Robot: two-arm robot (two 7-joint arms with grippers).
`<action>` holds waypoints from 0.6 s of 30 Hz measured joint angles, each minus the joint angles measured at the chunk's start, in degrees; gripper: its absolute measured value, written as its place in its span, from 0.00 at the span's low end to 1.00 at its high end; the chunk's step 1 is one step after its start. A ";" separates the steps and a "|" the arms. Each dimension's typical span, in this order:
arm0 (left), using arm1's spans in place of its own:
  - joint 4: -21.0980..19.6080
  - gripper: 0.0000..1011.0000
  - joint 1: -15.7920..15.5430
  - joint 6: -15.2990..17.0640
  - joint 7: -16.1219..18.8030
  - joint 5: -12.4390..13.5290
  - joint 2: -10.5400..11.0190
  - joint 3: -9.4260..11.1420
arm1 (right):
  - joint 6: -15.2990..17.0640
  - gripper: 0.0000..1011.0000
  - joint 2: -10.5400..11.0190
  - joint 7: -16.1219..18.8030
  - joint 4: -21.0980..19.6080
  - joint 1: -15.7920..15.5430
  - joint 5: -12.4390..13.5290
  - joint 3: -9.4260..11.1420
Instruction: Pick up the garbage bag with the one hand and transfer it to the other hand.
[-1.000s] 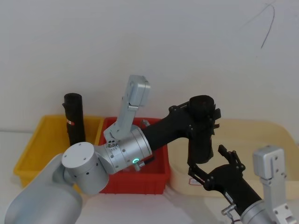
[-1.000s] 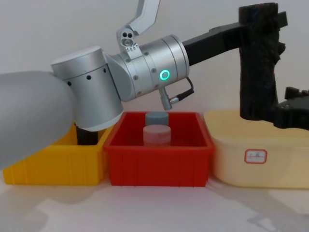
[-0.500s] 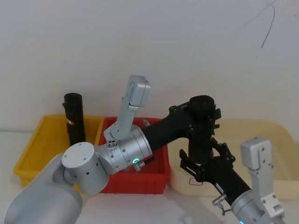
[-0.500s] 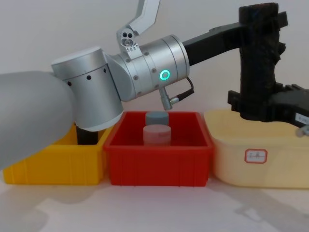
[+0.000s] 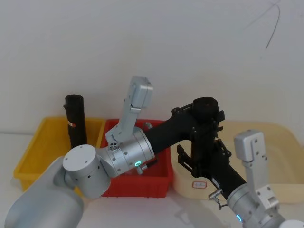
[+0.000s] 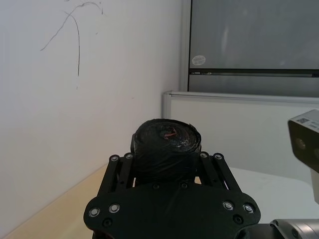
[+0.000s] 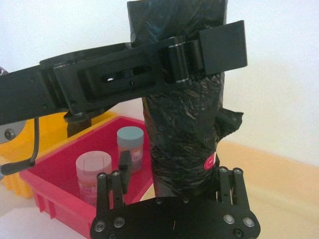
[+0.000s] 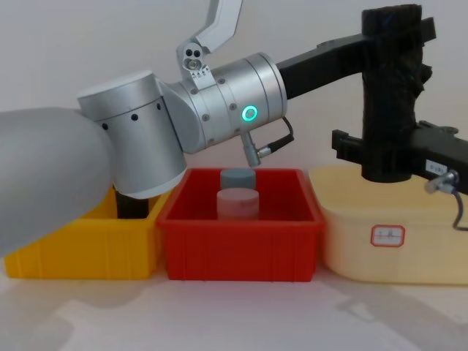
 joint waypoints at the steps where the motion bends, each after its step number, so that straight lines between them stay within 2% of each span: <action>1: 0.00 0.51 0.00 0.00 0.00 0.00 0.00 0.00 | 0.45 0.90 -0.13 0.02 0.08 0.21 -0.12 -0.03; 6: 0.00 0.51 0.00 0.00 0.00 0.00 0.00 0.00 | 1.70 0.76 -0.47 0.12 0.23 0.74 -0.31 -0.05; 7: 0.00 0.51 0.00 0.00 0.00 0.01 0.00 0.00 | 2.04 0.70 -0.55 0.17 0.23 0.86 -0.35 -0.03; 10: 0.00 0.51 0.00 -0.01 0.00 0.01 0.01 -0.01 | 2.45 0.65 -0.64 0.28 0.23 0.95 -0.41 0.04; 13: 0.00 0.51 0.00 -0.01 0.00 0.01 0.01 -0.01 | 2.92 0.53 -0.76 0.47 0.15 1.03 -0.49 0.22; 18: -0.02 0.51 -0.01 -0.03 0.00 -0.01 0.00 0.00 | 3.32 0.48 -0.90 0.63 -0.18 1.01 -0.57 0.48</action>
